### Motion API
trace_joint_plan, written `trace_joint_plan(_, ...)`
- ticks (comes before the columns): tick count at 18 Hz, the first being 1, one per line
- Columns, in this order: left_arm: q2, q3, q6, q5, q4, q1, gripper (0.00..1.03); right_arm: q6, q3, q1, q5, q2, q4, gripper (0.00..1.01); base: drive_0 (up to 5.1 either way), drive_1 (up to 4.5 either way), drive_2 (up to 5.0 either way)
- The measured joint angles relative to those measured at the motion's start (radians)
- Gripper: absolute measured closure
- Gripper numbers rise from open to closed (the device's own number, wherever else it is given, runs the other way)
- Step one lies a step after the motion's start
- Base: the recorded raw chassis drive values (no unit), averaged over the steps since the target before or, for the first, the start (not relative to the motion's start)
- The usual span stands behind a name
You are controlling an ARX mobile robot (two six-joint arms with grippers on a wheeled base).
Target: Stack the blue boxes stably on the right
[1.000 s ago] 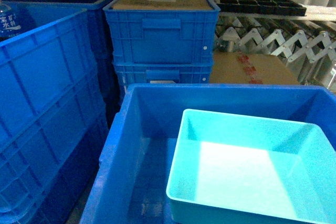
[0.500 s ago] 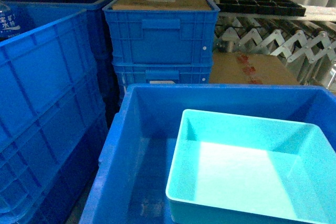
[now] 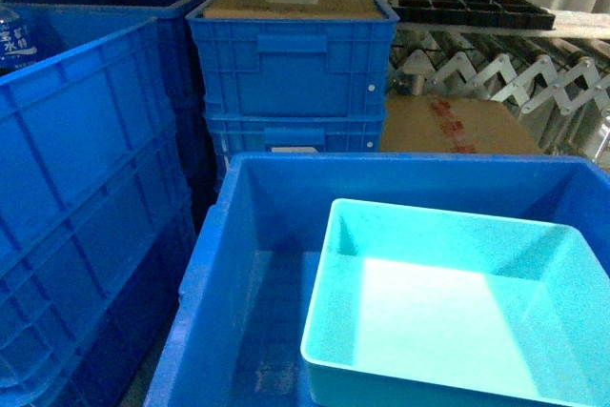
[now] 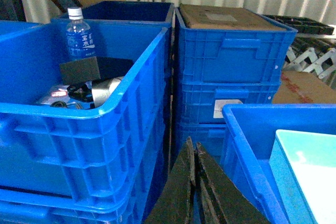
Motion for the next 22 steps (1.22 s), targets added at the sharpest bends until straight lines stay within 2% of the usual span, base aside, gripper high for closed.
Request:
trace_joint_plan(1,-0.011,-0.013,0.0,0.0,0.019,0.0,1.01,0.0,0.0,0.0,0.0,-0.017,-0.025,0.99,0.0,0.0,0.0)
trace_joint_plan(2,-0.032,-0.025,0.0,0.001,-0.007,0.0,1.01,0.0,0.0,0.0,-0.002,-0.11,-0.163,0.99,0.0,0.0,0.0)
trace_joint_plan(4,-0.189,-0.024,0.0,-0.003,-0.187,0.001,1.01,0.0,0.001,0.0,-0.001,-0.171,-0.185,0.99,0.0,0.0,0.0)
trace_joint_plan(5,-0.196,-0.021,0.001,0.001,-0.15,0.0,1.01,0.0,0.001,-0.001,0.0,-0.169,-0.185,0.99,0.0,0.0,0.0)
trace_joint_plan(7,-0.197,-0.024,0.0,-0.004,-0.183,0.001,1.01,0.0,0.0,0.0,0.0,-0.17,-0.179,0.99,0.0,0.0,0.0)
trace_joint_plan(11,-0.197,-0.024,0.001,-0.002,-0.174,0.001,1.01,0.0,0.0,0.0,0.0,-0.17,-0.179,0.97,0.0,0.0,0.0)
trace_joint_plan(12,-0.197,-0.024,0.0,-0.002,-0.174,0.001,0.93,0.0,0.0,0.0,0.0,-0.17,-0.18,0.83,0.0,0.0,0.0)
trace_joint_plan(13,-0.197,-0.024,0.0,0.0,-0.174,0.001,0.8,0.0,0.0,0.0,0.0,-0.17,-0.18,0.7,0.0,0.0,0.0)
trace_joint_plan(14,-0.197,-0.024,0.0,0.0,-0.174,0.001,0.71,0.0,0.0,0.0,0.0,-0.17,-0.18,0.61,0.0,0.0,0.0)
trace_joint_plan(16,-0.197,-0.024,0.0,0.0,-0.174,0.001,0.46,0.0,0.0,0.0,0.0,-0.17,-0.18,0.35,0.0,0.0,0.0)
trace_joint_plan(19,-0.197,-0.024,0.0,0.0,-0.174,0.001,0.17,0.0,0.0,0.0,0.0,-0.17,-0.18,0.06,0.0,0.0,0.0)
trace_joint_plan(20,-0.197,-0.024,0.001,0.0,-0.174,0.001,0.04,0.0,0.0,0.0,0.0,-0.17,-0.18,0.02,0.0,0.0,0.0)
trace_joint_plan(22,-0.197,-0.024,0.002,0.0,-0.174,0.001,0.05,0.0,0.0,0.0,0.0,-0.17,-0.18,0.03,0.0,0.0,0.0)
